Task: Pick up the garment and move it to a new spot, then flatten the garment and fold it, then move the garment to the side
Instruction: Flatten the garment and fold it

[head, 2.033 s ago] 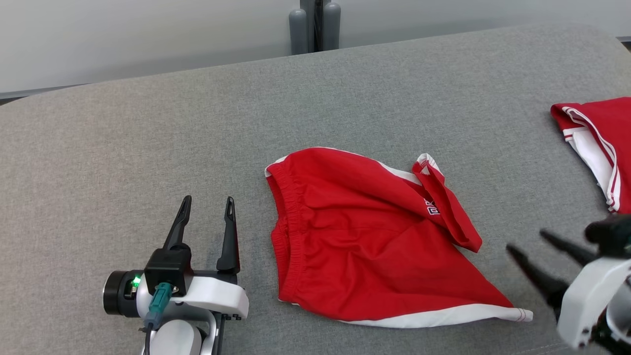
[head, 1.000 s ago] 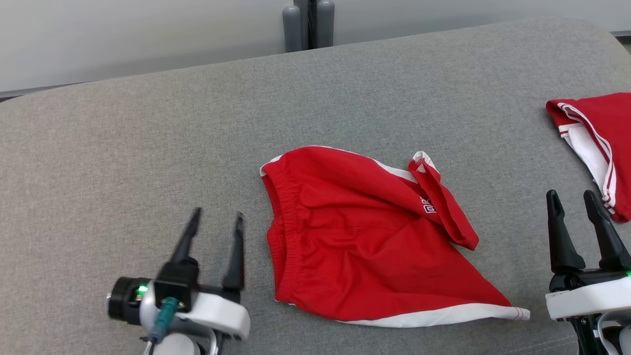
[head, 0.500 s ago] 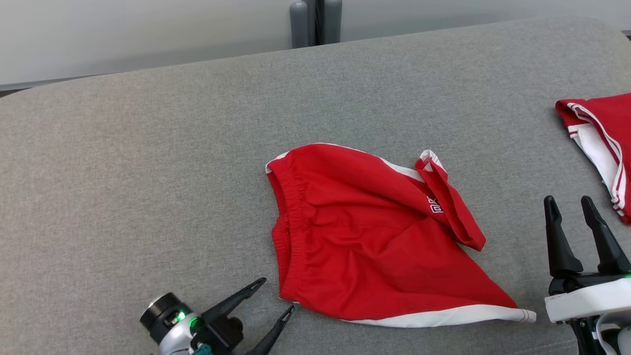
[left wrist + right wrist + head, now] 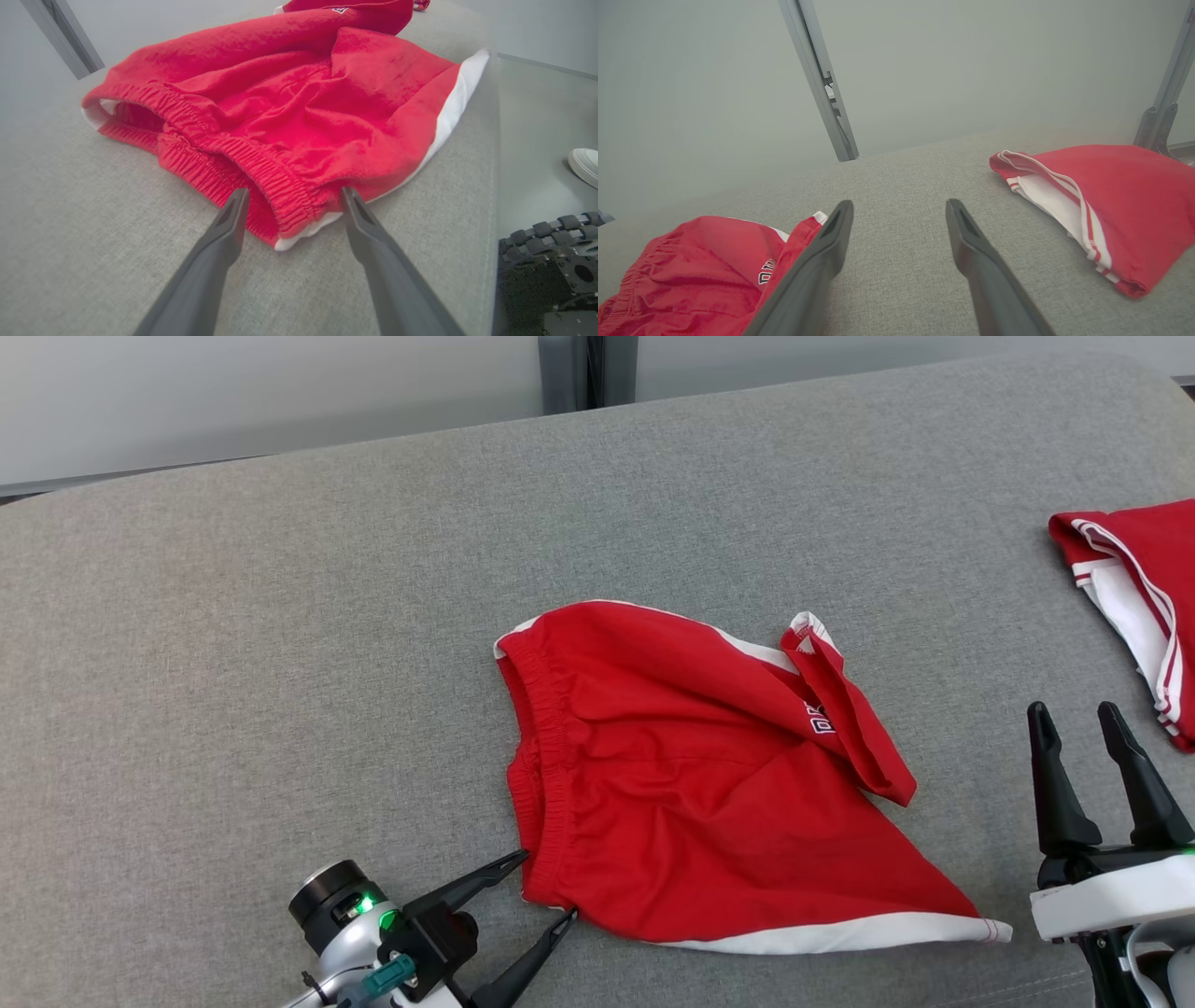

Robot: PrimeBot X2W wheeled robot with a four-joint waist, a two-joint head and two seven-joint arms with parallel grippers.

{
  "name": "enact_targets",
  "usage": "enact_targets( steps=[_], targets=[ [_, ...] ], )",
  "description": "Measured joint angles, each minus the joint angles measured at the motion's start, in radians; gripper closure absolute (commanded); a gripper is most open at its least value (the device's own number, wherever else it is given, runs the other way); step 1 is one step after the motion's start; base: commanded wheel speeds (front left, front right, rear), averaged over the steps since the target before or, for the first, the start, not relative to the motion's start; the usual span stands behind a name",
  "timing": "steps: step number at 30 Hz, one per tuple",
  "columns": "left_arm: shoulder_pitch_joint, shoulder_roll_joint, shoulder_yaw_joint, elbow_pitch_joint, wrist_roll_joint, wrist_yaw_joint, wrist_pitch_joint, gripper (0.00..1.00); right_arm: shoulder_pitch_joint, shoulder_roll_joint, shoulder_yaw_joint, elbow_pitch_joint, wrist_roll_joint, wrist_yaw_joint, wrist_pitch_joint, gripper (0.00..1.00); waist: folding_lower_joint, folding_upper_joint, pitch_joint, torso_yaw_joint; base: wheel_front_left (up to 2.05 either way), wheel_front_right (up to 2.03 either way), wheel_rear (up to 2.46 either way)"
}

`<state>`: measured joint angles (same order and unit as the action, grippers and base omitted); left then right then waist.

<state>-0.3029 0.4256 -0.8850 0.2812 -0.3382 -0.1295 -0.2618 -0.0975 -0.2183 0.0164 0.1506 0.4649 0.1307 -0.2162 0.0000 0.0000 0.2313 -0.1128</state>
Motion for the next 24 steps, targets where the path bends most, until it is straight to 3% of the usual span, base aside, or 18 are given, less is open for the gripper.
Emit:
enact_targets(
  steps=[7, 8, 9, 10, 11, 12, 24],
  targets=[
    [-0.035, 0.004, -0.057, 0.041, -0.035, 0.0, 0.0, 0.0, -0.001, 0.001, 0.0, 0.002, -0.002, 0.0, 0.0, 0.0, 0.0, 0.0, 0.0, 0.0, 0.0, 0.0, 0.0],
    [-0.04, 0.005, -0.07, 0.048, -0.043, 0.0, 0.0, 0.17, -0.001, 0.001, 0.001, 0.002, -0.004, 0.0, 0.0, 0.0, 0.0, 0.0, 0.0, 0.001, 0.0, 0.0, 0.0],
    [-0.045, 0.006, -0.082, 0.055, -0.048, 0.0, 0.0, 0.51, -0.001, 0.001, 0.002, 0.002, -0.004, 0.0, 0.0, 0.0, 0.0, 0.0, 0.001, 0.001, 0.0, 0.0, 0.0],
    [-0.051, 0.007, -0.09, 0.06, -0.056, 0.0, 0.0, 0.64, -0.001, 0.001, 0.002, 0.002, -0.005, 0.0, 0.0, 0.0, 0.0, 0.0, 0.001, 0.001, 0.0, 0.0, 0.0],
    [-0.057, 0.007, -0.095, 0.064, -0.064, 0.0, 0.0, 0.93, -0.001, 0.001, 0.002, 0.002, -0.006, 0.0, 0.0, 0.0, 0.0, 0.0, 0.001, 0.002, 0.0, 0.0, 0.0],
    [-0.061, 0.008, -0.1, 0.069, -0.069, 0.0, 0.0, 1.0, -0.001, 0.001, 0.002, 0.002, -0.007, 0.0, 0.0, 0.0, 0.0, 0.0, 0.002, 0.002, 0.0, 0.0, 0.0],
    [-0.073, 0.014, -0.093, 0.045, -0.084, 0.0, 0.0, 1.0, 0.017, -0.008, 0.015, 0.035, -0.013, 0.0, 0.045, 0.0, 0.0, 0.0, -0.005, 0.006, 0.0, 0.0, 0.0]
  ],
)
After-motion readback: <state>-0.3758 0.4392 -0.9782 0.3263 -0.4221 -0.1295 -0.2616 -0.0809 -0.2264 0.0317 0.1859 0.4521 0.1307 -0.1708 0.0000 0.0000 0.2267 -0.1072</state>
